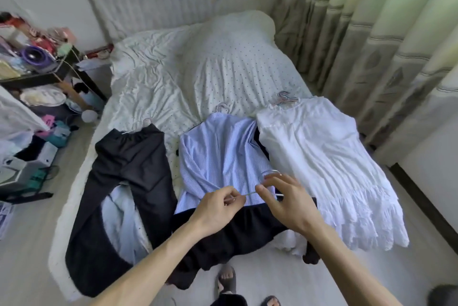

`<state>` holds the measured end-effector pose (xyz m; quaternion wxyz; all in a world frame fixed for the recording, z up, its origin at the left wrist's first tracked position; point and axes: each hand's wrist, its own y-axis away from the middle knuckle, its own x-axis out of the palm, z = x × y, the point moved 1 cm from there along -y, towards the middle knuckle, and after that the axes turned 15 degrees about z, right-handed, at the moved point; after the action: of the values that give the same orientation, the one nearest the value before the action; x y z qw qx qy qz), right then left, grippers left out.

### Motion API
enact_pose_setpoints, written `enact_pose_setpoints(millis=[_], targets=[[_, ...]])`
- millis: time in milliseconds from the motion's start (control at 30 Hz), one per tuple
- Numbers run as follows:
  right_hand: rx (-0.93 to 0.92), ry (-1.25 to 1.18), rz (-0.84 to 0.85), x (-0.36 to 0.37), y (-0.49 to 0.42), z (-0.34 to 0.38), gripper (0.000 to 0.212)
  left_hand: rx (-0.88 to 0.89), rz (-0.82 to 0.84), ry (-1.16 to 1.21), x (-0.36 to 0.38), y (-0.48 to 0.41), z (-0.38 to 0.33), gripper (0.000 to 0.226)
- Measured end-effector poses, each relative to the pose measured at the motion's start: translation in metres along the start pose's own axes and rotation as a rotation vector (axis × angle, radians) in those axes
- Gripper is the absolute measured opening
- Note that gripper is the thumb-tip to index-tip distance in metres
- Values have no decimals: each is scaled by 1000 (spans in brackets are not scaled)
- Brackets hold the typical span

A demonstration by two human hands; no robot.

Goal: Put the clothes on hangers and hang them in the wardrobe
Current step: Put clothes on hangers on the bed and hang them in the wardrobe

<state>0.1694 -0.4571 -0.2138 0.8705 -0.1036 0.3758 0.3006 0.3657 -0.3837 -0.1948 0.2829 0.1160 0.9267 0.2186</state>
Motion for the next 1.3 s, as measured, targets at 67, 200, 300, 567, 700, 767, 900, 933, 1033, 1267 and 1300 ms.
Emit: enact_pose_setpoints(millis=[67,200,300,567,700,767,900,933,1033,1267,1300], targets=[[53,36,-33,-10,-1,-14,54,21,-19,26,-17,1,-3,21],[257,-13,-33,-35,-5,-41,70,77,-95,37,-55,2,-28,17],[369,-272,64,-47,-15,-53,90,130,-208,24,-88,-8,-49,17],[369,-513,89,-38,-89,-40,36,392,-598,-200,-191,-79,-85,16],[443,-434,64,-18,-140,-53,40,376,-577,-380,-218,-159,-54,12],[498,-407,87,-6,-167,-61,41,309,-499,-388,-229,-201,-30,12],[614,-401,119,16,-223,-81,35,203,-408,-380,-253,-282,19,16],[638,-392,128,20,-238,-87,29,183,-402,-376,-260,-303,32,17],[703,-374,150,34,-280,-106,17,134,-393,-357,-282,-364,67,19],[827,-293,304,75,-344,-147,36,9,-339,-286,-306,-484,132,15],[843,-290,321,82,-351,-154,37,-18,-329,-287,-304,-499,143,15]])
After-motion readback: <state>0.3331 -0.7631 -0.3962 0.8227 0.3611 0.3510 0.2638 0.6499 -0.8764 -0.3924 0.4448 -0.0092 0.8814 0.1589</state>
